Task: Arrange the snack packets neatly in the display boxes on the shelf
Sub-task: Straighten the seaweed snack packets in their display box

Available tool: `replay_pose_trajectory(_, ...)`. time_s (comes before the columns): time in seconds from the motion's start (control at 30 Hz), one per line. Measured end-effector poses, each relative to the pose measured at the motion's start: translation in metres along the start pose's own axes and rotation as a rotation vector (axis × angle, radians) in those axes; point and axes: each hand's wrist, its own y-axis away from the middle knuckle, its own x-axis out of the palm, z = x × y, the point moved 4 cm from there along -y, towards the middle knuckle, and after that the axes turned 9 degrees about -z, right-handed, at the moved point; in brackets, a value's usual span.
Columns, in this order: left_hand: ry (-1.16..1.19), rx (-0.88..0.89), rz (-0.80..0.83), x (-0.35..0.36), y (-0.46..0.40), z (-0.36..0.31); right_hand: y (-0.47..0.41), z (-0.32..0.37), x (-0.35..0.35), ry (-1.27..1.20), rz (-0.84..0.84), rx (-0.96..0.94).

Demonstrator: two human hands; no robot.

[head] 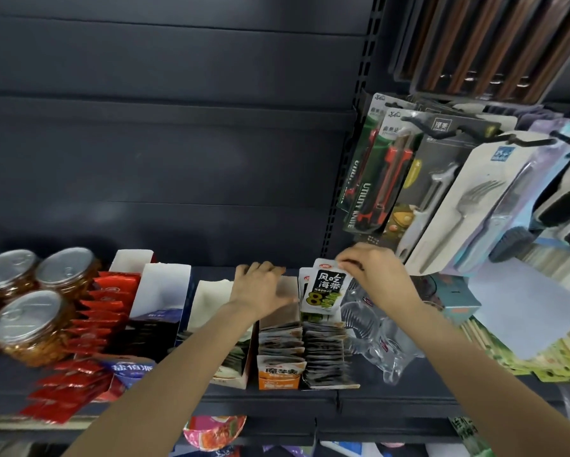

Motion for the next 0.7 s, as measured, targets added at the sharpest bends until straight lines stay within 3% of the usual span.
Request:
replay_pose_trajectory(0.13, -0.052, -0.039, 0.001, 0.003, -0.003, -0.003, -0.004, -0.002, 0.028, 0.139, 0.274, 0.044)
replay_pose_trajectory(0.27, -0.054, -0.058, -0.018, 0.004, -0.004, -0.003, -0.007, -0.007, 0.047, 0.176, 0.343, 0.098)
replay_pose_trajectory(0.7, -0.023, -0.104, -0.002, 0.002, -0.005, -0.005, -0.007, -0.014, 0.073, 0.198, 0.119, 0.12)
